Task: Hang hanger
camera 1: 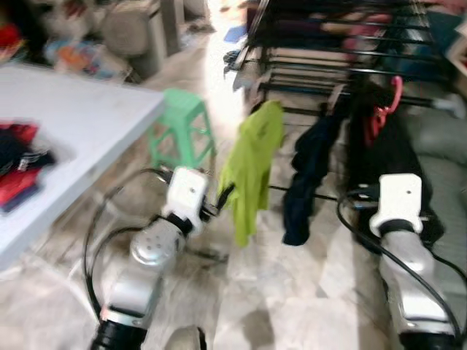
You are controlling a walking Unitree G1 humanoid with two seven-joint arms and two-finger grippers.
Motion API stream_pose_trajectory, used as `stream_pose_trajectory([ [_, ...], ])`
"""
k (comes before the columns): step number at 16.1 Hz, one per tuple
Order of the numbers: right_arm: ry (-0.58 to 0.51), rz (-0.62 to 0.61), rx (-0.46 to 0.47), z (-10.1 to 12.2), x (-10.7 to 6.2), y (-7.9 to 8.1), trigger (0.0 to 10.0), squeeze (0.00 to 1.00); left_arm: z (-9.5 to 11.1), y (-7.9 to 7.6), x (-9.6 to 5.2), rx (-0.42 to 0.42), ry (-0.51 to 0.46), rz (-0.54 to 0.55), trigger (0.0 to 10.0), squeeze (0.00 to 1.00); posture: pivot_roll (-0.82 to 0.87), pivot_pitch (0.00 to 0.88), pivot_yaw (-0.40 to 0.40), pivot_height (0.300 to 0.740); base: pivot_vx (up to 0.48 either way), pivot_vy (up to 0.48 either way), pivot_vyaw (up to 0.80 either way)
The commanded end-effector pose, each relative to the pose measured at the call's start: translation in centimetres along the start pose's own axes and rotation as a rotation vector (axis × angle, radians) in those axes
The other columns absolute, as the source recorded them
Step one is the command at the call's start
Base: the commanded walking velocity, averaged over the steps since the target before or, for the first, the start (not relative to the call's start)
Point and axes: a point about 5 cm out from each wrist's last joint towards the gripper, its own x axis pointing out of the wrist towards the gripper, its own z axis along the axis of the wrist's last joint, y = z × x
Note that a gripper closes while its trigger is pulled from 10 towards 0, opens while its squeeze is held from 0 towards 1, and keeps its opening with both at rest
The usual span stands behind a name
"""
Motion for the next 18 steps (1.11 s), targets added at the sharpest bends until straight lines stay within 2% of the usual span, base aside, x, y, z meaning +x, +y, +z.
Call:
stream_pose_trajectory([
  [1,-0.063,0.015,0.013,1.3,0.0,0.2,10.0,0.0,0.2,0.3,0.1,0.025,-0.015,0.016,10.0,0.0,-0.04,0.0,0.02,0.74,0.0,0.0,0.8],
  [5,-0.047,0.035,0.041,0.7,-0.9,0.7,10.0,0.0,-0.3,0.1,-0.4,0.035,0.001,0.013,10.0,0.0,-0.05,0.004,0.017,0.74,0.0,0.0,0.8],
  [10,-0.063,0.06,0.067,1.0,-0.8,1.3,10.0,0.0,-0.1,-0.2,-0.1,0.036,-0.007,0.007,10.0,0.0,-0.05,0.008,0.023,0.74,0.0,0.0,0.8],
  [18,-0.062,0.114,0.074,1.1,-0.6,1.8,10.0,0.0,0.0,-0.3,-0.1,0.028,-0.017,0.041,10.0,0.0,-0.03,0.0,-0.036,0.74,0.0,0.0,0.0],
])
